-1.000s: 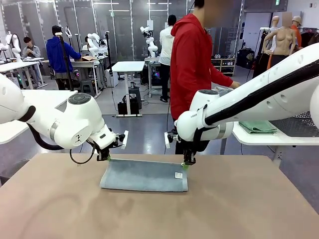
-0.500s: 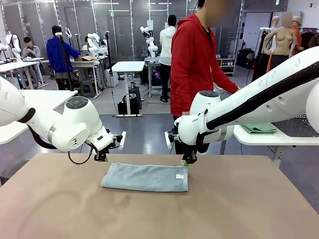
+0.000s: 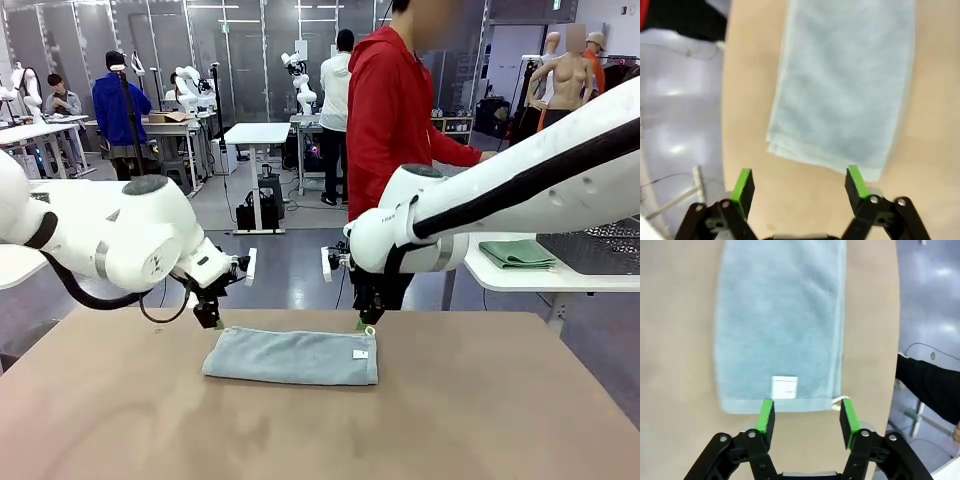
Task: Fold the towels and place them in the basket.
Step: When a person lays out a Towel with hook on the table, fold it in half twice.
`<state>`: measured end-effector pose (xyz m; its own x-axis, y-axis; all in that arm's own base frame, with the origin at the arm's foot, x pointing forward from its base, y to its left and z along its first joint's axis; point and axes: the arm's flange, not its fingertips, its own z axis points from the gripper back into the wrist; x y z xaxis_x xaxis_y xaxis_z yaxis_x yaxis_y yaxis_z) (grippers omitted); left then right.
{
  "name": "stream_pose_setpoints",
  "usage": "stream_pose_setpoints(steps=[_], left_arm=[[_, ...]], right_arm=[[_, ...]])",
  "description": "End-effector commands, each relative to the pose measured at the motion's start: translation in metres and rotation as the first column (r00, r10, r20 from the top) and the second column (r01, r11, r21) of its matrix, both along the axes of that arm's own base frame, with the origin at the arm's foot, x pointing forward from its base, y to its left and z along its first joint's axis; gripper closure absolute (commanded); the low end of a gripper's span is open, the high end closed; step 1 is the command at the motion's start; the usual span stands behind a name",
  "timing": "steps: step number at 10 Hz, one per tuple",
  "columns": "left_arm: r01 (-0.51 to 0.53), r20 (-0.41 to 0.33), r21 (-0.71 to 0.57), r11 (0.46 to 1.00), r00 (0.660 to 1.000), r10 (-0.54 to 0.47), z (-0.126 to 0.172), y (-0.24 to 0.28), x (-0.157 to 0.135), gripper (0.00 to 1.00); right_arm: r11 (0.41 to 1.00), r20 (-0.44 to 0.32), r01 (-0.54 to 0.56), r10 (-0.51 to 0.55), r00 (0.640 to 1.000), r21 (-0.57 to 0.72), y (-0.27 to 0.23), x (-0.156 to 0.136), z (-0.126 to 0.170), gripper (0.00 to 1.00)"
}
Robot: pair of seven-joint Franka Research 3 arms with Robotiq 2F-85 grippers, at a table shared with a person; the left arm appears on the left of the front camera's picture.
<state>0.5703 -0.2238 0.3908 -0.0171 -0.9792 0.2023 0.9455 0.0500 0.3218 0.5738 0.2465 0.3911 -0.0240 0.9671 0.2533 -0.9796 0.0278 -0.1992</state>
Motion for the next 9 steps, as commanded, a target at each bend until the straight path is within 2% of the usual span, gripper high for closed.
stream_pose_setpoints(steps=[1, 2, 3, 4, 5, 6, 8, 9], left_arm=[[-0.005, -0.137, -0.073, 0.997, 0.991, -0.005, 0.059, 0.036, -0.014, 0.09], [0.008, -0.177, -0.133, 0.991, 0.984, -0.032, 0.073, 0.041, -0.02, 0.09], [0.013, -0.206, -0.177, 0.984, 0.977, -0.05, 0.084, 0.05, -0.024, 0.09], [0.021, -0.231, -0.227, 0.974, 0.97, -0.074, 0.092, 0.06, -0.023, 0.09], [0.031, -0.24, -0.275, 0.961, 0.966, -0.1, 0.097, 0.07, -0.022, 0.09], [0.036, -0.232, -0.308, 0.951, 0.966, -0.112, 0.1, 0.078, -0.024, 0.09], [0.035, -0.22, -0.345, 0.938, 0.968, -0.117, 0.097, 0.09, -0.025, 0.09], [0.044, -0.215, -0.364, 0.93, 0.968, -0.13, 0.093, 0.094, -0.025, 0.09]], right_arm=[[0.988, -0.067, 0.154, -0.154, 0.986, -0.001, -0.009, -0.048, 0.057, 0.0], [0.975, -0.136, 0.218, -0.211, 0.968, 0.044, -0.005, -0.066, 0.082, 0.0], [0.944, -0.149, 0.329, -0.322, 0.935, 0.026, -0.005, -0.08, 0.102, 0.0], [0.868, -0.165, 0.494, -0.481, 0.861, 0.052, -0.01, -0.091, 0.119, 0.0], [0.748, -0.18, 0.653, -0.63, 0.755, 0.12, -0.015, -0.097, 0.126, 0.0], [0.62, -0.171, 0.755, -0.737, 0.653, 0.214, -0.02, -0.103, 0.126, 0.0], [0.336, -0.208, 0.904, -0.895, 0.394, 0.264, -0.044, -0.122, 0.111, 0.0], [0.215, -0.335, 0.955, -0.902, 0.274, 0.204, -0.057, -0.133, 0.101, 0.0]])
